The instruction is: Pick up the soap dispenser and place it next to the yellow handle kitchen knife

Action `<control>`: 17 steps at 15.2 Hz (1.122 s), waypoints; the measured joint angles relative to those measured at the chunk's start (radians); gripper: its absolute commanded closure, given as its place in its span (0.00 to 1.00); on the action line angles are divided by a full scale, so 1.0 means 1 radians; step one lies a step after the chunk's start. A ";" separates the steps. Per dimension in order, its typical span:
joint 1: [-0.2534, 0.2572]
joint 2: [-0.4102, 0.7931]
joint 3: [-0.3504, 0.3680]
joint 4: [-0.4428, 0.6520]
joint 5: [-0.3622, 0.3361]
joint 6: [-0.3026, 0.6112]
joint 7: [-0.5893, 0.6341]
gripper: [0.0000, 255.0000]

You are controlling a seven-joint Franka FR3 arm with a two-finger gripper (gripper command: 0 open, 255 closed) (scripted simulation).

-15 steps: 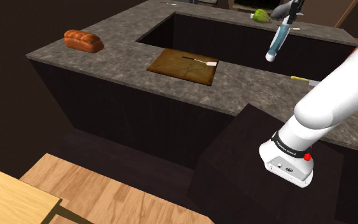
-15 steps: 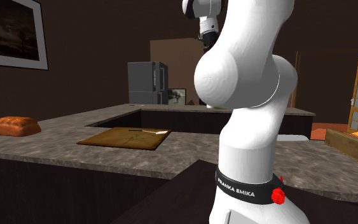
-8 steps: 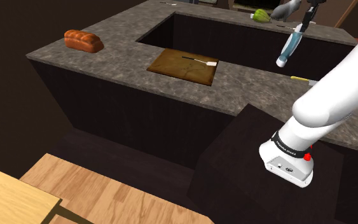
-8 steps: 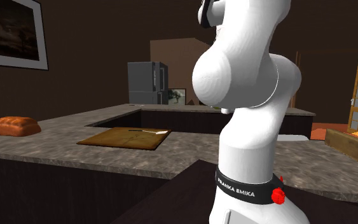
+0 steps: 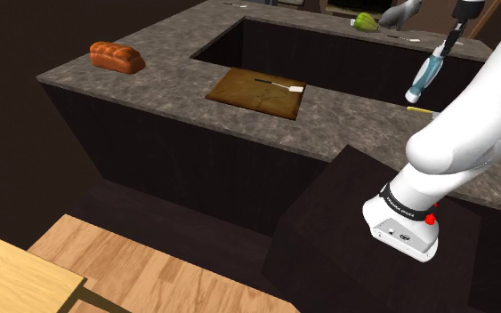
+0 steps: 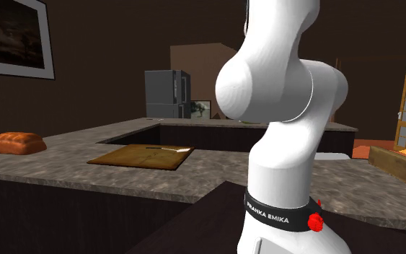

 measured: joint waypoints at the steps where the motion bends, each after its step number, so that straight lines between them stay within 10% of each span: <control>1: -0.017 0.017 -0.009 0.008 0.014 0.007 -0.028 1.00; 17: -0.392 0.406 0.005 0.250 0.314 0.093 -0.416 1.00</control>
